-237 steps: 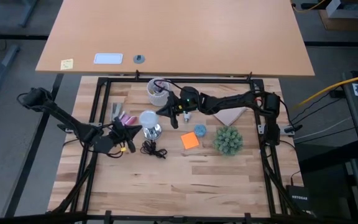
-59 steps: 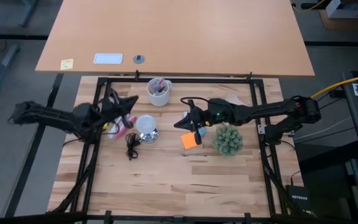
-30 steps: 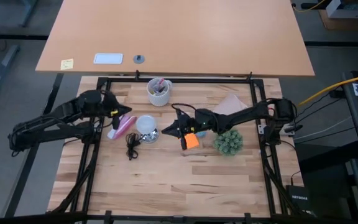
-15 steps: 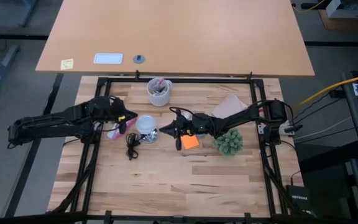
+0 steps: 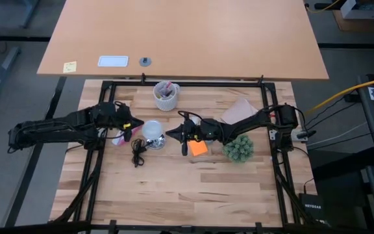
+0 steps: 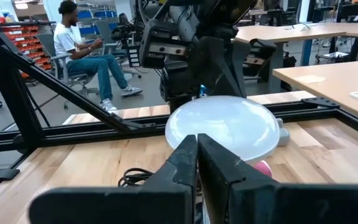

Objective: Screw lightbulb
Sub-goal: Remove the light bulb from the silver lamp

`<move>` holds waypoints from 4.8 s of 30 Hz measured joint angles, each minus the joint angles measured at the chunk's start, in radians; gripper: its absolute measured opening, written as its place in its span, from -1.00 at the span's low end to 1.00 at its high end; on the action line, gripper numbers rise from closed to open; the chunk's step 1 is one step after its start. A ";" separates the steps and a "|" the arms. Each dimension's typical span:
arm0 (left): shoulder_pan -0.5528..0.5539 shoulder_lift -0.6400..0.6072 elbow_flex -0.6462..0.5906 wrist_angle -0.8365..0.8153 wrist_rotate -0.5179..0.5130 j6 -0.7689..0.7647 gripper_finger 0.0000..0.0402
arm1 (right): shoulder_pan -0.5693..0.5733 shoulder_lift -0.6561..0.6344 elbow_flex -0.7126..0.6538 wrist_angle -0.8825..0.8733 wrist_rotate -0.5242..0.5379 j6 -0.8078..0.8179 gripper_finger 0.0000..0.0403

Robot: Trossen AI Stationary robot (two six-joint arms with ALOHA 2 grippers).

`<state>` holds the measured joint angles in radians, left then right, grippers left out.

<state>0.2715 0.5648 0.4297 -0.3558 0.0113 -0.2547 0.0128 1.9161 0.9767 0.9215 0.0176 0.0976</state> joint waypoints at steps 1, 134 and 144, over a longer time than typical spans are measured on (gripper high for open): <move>-0.002 0.000 0.000 0.000 0.000 0.000 -1.00 | 0.000 0.004 0.007 -0.004 -0.002 0.000 -0.91; -0.274 0.122 0.054 0.019 -0.430 -0.087 -1.00 | 0.054 0.034 0.114 -0.222 0.112 -0.129 -0.91; -0.282 0.122 0.054 0.023 -0.412 -0.127 -1.00 | 0.019 0.044 0.114 -0.216 0.130 -0.124 -0.91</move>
<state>-0.0101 0.6864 0.4835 -0.3324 -0.4004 -0.3815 0.0316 1.9602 1.0908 0.7057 0.1473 -0.0261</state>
